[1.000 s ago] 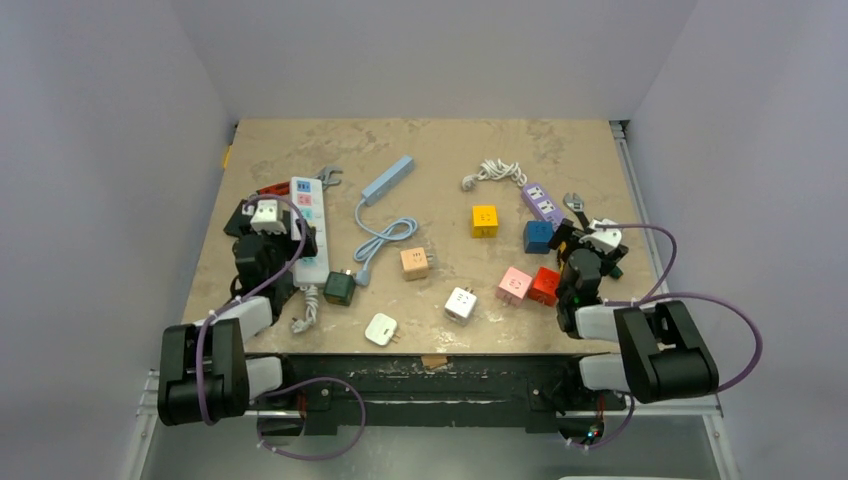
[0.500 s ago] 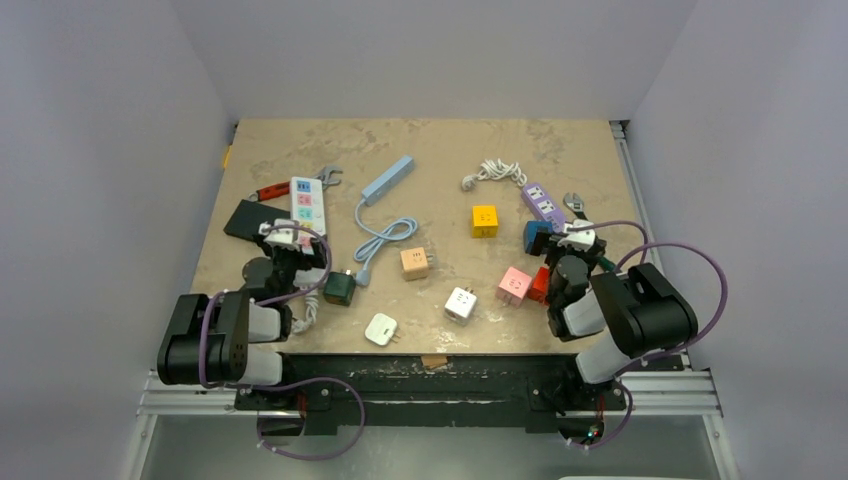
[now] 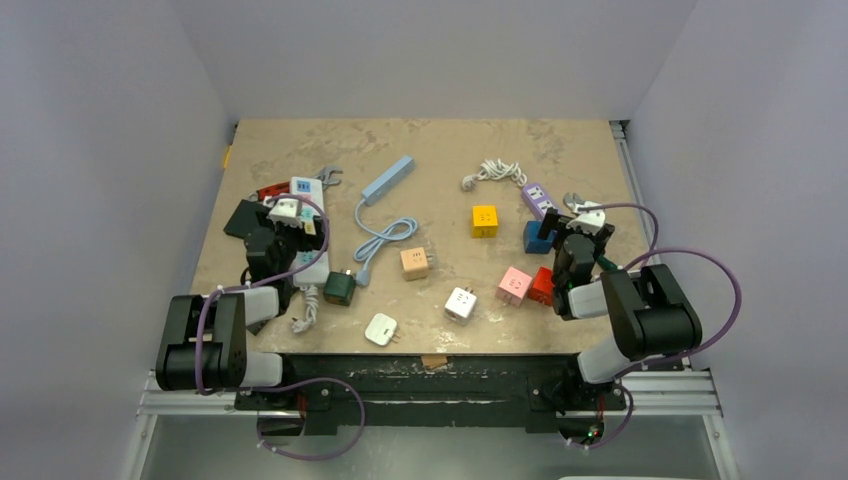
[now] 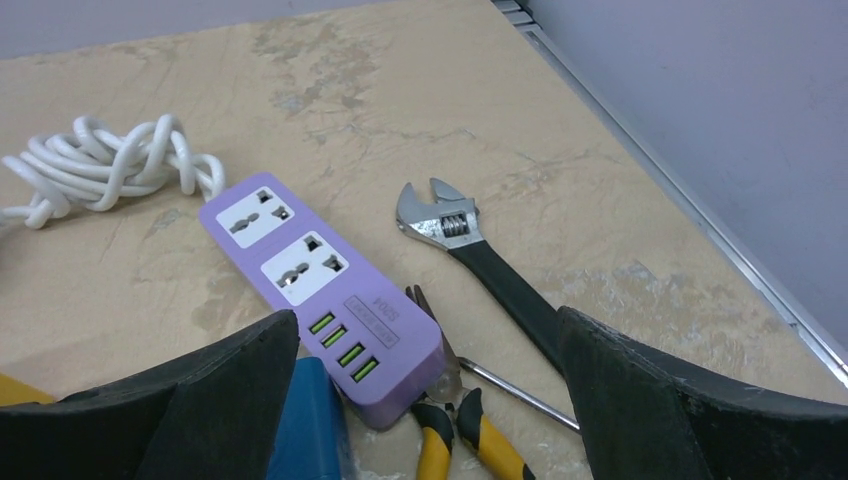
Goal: Pull the plug off the socket
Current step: Reset both arms
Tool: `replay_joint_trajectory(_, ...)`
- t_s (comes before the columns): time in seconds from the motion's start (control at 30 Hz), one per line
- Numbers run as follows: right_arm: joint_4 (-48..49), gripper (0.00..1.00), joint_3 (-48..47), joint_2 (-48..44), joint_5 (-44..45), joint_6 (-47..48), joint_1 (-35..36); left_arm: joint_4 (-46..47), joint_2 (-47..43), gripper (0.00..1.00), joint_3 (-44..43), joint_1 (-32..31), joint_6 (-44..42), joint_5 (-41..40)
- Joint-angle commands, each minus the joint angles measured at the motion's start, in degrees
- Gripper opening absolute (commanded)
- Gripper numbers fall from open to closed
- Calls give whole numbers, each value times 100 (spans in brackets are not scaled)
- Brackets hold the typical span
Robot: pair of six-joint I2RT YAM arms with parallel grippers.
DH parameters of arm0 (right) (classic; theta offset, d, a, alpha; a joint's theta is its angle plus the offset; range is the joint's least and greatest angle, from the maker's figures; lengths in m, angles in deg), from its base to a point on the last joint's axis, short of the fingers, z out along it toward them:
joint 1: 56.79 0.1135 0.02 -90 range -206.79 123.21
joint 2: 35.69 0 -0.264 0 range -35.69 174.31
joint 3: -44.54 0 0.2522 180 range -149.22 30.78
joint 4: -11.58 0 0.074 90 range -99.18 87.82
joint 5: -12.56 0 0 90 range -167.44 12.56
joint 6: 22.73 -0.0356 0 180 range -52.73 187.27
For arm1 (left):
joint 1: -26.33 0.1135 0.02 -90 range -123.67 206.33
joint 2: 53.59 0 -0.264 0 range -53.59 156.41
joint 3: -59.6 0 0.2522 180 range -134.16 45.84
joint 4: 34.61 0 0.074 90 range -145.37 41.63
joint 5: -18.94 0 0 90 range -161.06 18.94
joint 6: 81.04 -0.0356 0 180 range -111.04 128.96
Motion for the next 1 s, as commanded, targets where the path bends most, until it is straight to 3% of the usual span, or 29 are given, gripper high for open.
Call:
replay_joint_trajectory(0.0, -295, 99, -151, -147, -235, -219, -103, -61, -71, 100, -87, -37, -92, -18)
replay_joint_trajectory(0.97, -127, 99, -64, -174, -247, -157, -155, -21, -92, 100, -56, -32, -76, -21)
